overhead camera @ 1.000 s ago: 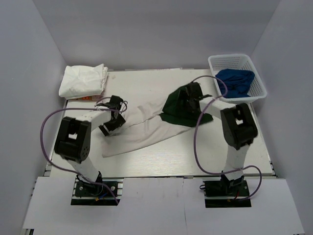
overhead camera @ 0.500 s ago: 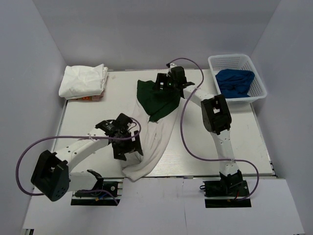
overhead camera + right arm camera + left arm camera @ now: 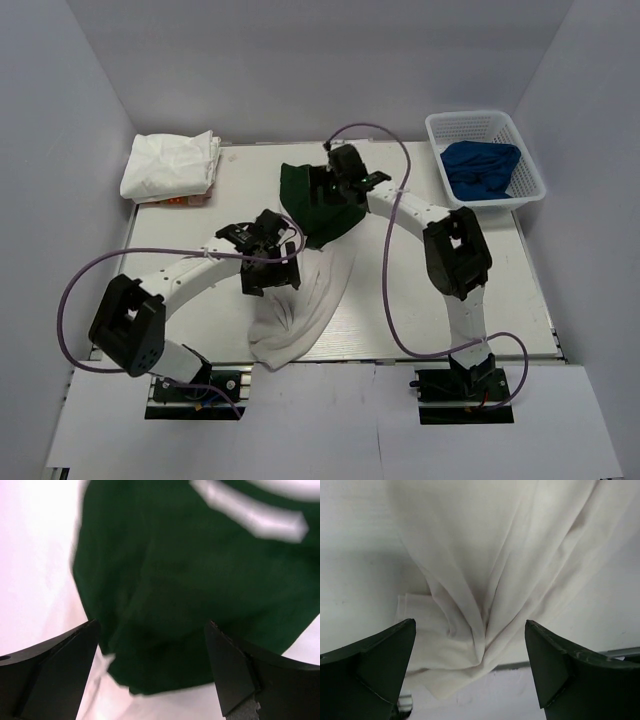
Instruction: Fold and stack the t-shirts
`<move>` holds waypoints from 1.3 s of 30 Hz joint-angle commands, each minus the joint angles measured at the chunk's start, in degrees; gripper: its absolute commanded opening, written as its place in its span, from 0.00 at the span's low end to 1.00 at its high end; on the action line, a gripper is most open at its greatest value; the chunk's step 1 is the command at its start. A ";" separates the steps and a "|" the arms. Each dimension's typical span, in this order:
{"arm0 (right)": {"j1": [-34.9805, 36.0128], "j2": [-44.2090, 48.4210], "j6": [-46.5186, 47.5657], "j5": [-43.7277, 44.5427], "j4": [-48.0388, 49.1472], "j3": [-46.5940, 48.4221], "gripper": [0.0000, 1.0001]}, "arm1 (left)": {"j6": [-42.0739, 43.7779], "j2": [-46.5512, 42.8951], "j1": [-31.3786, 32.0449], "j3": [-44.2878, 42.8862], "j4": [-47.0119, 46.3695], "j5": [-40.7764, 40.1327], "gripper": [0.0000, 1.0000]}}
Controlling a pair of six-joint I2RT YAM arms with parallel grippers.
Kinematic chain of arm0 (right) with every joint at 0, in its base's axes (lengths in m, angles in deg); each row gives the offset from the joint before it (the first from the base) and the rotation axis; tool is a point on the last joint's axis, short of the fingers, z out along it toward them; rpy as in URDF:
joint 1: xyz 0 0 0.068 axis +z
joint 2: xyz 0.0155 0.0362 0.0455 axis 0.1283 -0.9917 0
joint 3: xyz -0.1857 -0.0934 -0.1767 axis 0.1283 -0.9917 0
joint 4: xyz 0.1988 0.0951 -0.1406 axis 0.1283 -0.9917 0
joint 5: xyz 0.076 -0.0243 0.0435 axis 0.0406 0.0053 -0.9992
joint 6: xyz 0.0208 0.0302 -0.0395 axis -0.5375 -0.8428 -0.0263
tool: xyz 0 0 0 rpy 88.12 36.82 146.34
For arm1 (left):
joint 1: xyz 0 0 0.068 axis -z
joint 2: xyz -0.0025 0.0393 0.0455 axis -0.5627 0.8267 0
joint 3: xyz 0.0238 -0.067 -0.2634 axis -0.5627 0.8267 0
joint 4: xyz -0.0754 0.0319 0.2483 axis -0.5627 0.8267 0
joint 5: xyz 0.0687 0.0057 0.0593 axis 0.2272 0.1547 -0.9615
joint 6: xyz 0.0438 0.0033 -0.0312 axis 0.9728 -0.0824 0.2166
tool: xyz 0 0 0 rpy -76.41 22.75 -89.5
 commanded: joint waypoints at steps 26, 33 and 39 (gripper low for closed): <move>-13.15 -27.69 -1.57 4.06 -8.07 34.15 0.90 | -6.87 -16.49 -0.81 17.17 -12.92 -10.89 1.00; -13.35 -15.73 10.31 -6.85 -4.87 29.87 0.90 | -3.36 -10.48 -0.81 17.51 -22.12 -4.92 1.00; -11.41 3.07 6.04 -10.50 -1.45 8.97 0.90 | -2.03 -5.90 -0.81 18.64 -27.50 -0.26 0.94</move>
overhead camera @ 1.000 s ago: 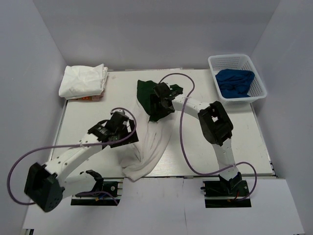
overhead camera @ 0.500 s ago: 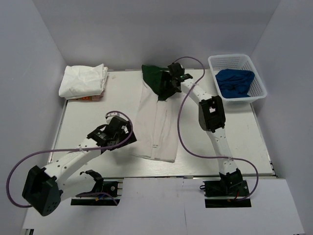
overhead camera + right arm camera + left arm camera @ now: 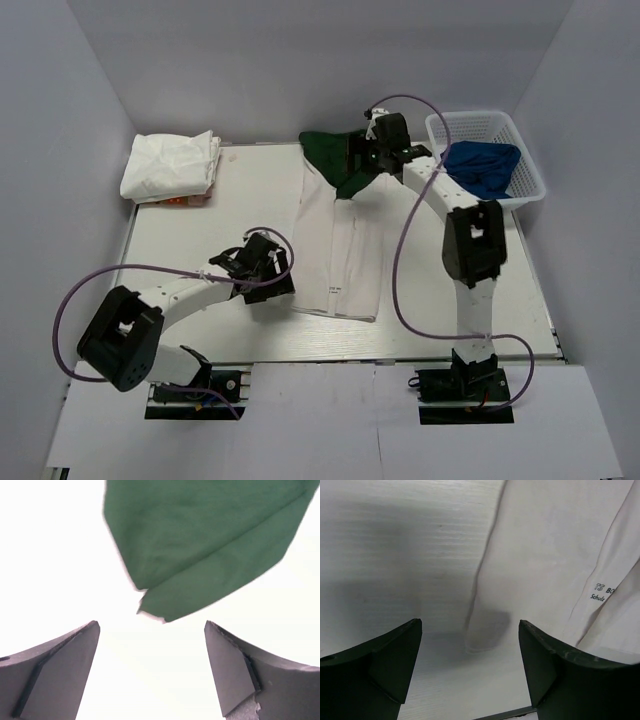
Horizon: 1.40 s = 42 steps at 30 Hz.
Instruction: Fold and stack the t-shirts
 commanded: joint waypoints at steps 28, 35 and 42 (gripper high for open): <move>10.03 57.96 -24.26 5.37 0.49 -70.78 0.90 | 4.38 2.02 0.39 7.96 -0.21 12.05 0.01; 12.14 66.06 -28.65 -7.29 -2.33 -80.35 0.90 | 4.91 3.69 0.39 7.43 2.52 13.20 0.27; 13.99 65.02 -31.73 -13.53 3.03 -86.17 0.89 | 4.91 3.69 0.39 8.04 3.93 13.81 0.36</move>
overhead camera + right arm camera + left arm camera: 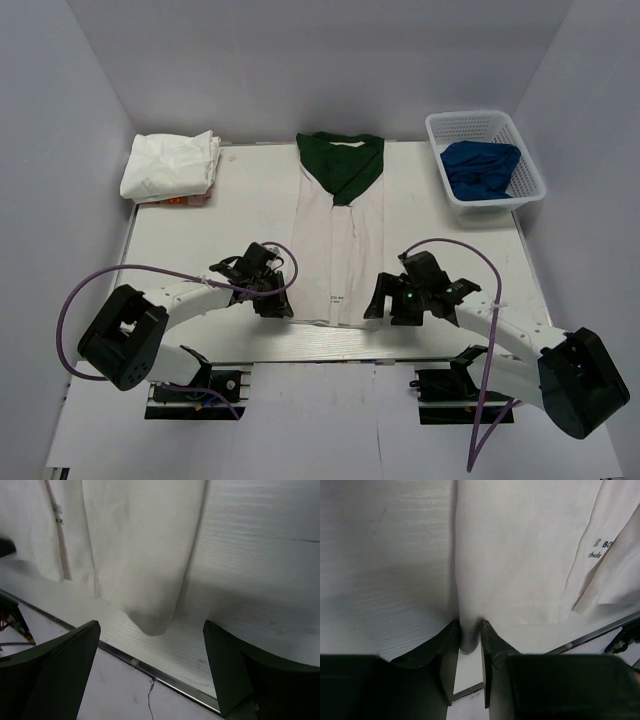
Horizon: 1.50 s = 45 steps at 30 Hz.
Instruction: Fold and stack the t-shirts
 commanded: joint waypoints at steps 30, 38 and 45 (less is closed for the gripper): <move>7.73 4.20 -2.38 -1.62 -5.93 -1.62 0.00 | 3.96 -10.64 2.53 4.10 10.41 9.18 0.00; 7.47 -0.70 4.04 3.57 3.99 8.56 0.00 | 5.63 -8.28 2.00 -7.58 9.63 2.41 0.00; 5.53 -11.69 5.62 18.07 2.86 22.02 0.00 | 1.33 -0.38 1.29 -19.36 9.79 -13.13 0.00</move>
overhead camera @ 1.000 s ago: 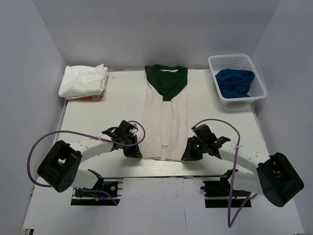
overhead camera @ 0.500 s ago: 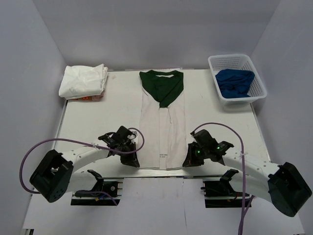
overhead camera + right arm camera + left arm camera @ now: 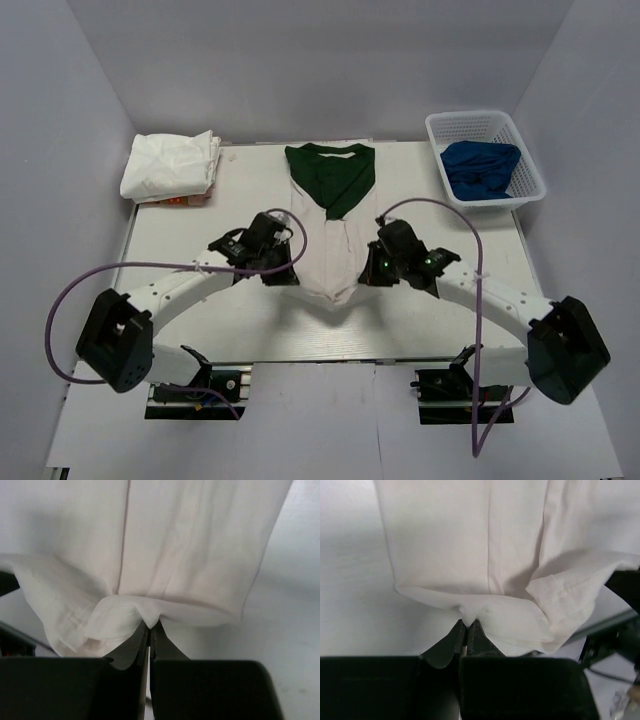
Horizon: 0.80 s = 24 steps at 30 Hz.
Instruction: Fold and stack the t-shirts
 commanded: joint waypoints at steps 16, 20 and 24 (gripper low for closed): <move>-9.26 -26.04 6.10 10.35 8.71 29.60 0.00 | -1.91 29.26 -7.27 -39.95 7.79 -25.54 0.00; -11.37 -28.94 7.07 10.18 8.88 33.11 0.00 | 0.55 30.41 -9.02 -41.71 4.19 -25.54 0.00; -13.39 -30.62 8.39 8.16 9.06 34.53 0.00 | 2.57 32.95 -10.17 -44.61 3.04 -24.31 0.00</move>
